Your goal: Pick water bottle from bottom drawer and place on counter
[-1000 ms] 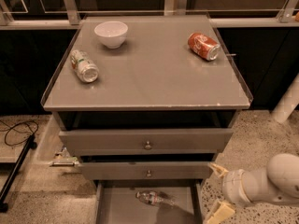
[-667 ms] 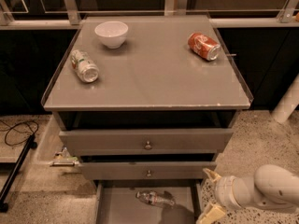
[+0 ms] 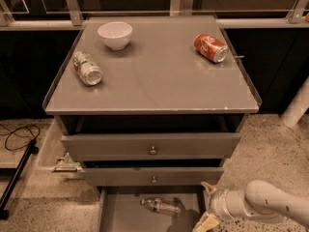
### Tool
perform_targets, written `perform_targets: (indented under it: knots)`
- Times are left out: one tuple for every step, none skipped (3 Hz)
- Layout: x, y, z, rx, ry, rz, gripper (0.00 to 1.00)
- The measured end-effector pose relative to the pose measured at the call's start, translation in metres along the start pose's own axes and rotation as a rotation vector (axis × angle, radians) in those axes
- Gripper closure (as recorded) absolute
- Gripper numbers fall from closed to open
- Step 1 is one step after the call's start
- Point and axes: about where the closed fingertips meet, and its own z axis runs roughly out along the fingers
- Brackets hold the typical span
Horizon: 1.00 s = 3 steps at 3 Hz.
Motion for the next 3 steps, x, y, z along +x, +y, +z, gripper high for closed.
perform_targets:
  knots:
    - [0.0,0.0,0.0,0.0,0.0,0.0,0.0]
    - [0.009,0.004,0.007,0.01,0.015,0.02,0.0]
    - [0.037,0.004,0.032,0.025,0.003,0.024,0.0]
